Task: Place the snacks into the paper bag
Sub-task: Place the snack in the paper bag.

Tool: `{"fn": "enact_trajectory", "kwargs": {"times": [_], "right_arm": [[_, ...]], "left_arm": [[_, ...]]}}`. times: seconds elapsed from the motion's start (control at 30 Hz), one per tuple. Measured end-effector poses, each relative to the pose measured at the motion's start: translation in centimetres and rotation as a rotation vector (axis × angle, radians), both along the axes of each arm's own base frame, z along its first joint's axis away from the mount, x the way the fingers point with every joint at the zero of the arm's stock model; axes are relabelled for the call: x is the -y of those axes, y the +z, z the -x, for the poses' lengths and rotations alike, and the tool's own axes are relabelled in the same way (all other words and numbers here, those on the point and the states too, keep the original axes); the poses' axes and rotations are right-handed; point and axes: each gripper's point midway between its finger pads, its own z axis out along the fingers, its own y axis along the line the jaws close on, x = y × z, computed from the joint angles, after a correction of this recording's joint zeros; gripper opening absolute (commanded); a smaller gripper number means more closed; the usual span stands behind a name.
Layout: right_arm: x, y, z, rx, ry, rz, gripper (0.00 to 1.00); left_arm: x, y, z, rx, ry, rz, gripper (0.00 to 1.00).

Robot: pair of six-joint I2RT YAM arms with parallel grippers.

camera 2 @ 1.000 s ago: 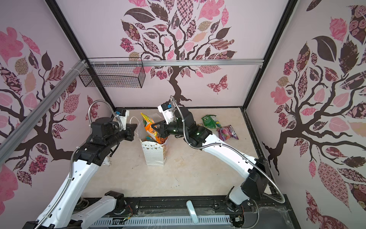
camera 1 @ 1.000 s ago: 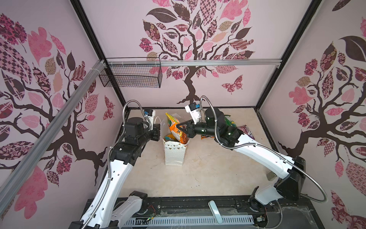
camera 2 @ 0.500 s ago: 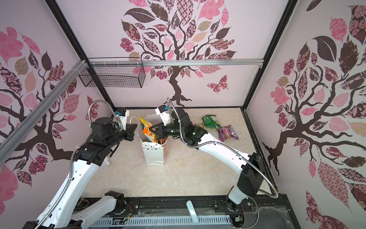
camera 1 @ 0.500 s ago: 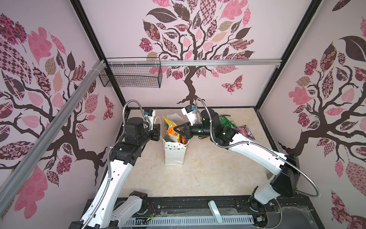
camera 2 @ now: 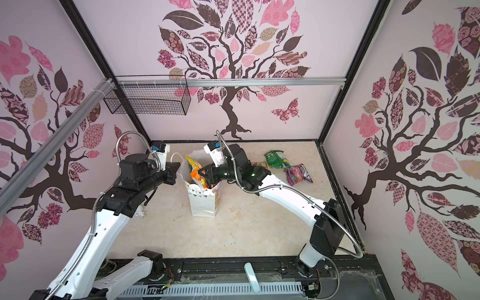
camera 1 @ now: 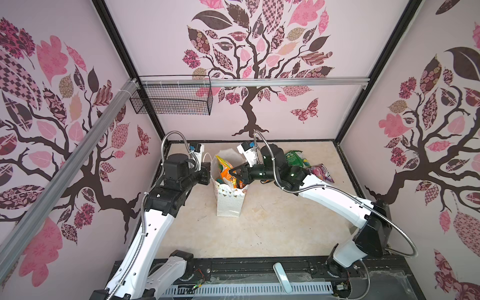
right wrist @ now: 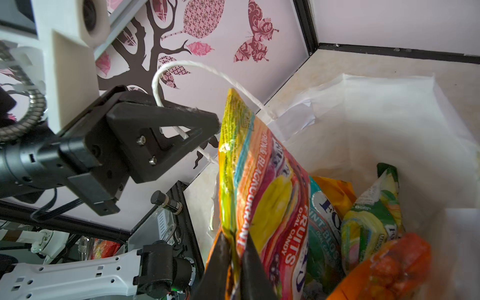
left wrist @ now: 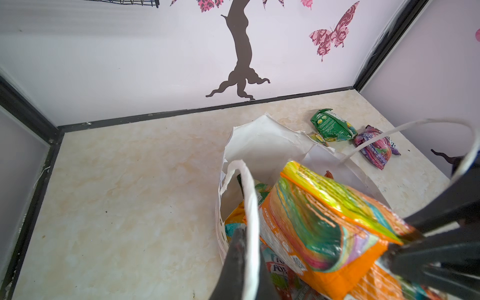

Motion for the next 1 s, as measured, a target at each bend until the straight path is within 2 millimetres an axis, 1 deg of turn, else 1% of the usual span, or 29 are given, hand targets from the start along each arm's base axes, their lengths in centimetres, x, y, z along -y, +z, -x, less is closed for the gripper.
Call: {"fn": "enact_trajectory", "kwargs": {"times": [0.07,0.17,0.2,0.27,0.4,0.5,0.6,0.67,0.8,0.9,1.0], "right_arm": [[0.1,-0.1,-0.1,0.007,-0.008,0.007,0.22],[0.3,-0.3,-0.4,0.025,-0.021,0.022,0.38],[0.3,-0.3,-0.5,0.031,-0.026,0.028,0.40],[0.5,-0.7,-0.7,0.037,-0.035,0.047,0.42],[0.7,-0.9,-0.7,0.054,-0.036,0.070,0.43],[0.8,-0.5,-0.8,0.078,-0.036,0.072,0.43],[1.3,0.3,-0.9,0.109,-0.054,0.074,0.45],[1.9,0.9,-0.9,0.129,-0.076,0.082,0.47],[3.9,2.4,-1.2,0.186,-0.152,0.108,0.49],[5.9,3.7,-1.7,0.222,-0.216,0.120,0.49],[8.8,5.0,-3.1,0.241,-0.295,0.115,0.50]], "left_arm": [[0.0,0.1,0.1,0.001,0.000,0.000,0.00],[-0.1,0.0,0.2,0.000,0.002,-0.001,0.00],[-0.1,-0.1,0.2,0.000,0.004,-0.003,0.00],[-0.3,-0.2,0.1,0.000,0.013,-0.010,0.00],[-0.6,-0.2,0.0,0.003,0.025,-0.020,0.00],[-0.6,-0.1,0.1,0.005,0.028,-0.022,0.00],[-0.6,-0.1,0.2,0.004,0.028,-0.022,0.00],[-0.6,-0.2,0.2,0.004,0.028,-0.022,0.00],[-0.6,-0.2,0.2,0.003,0.024,-0.019,0.00],[-0.5,-0.2,0.2,0.002,0.018,-0.016,0.00],[-0.4,-0.1,0.2,0.002,0.015,-0.015,0.00]]}}
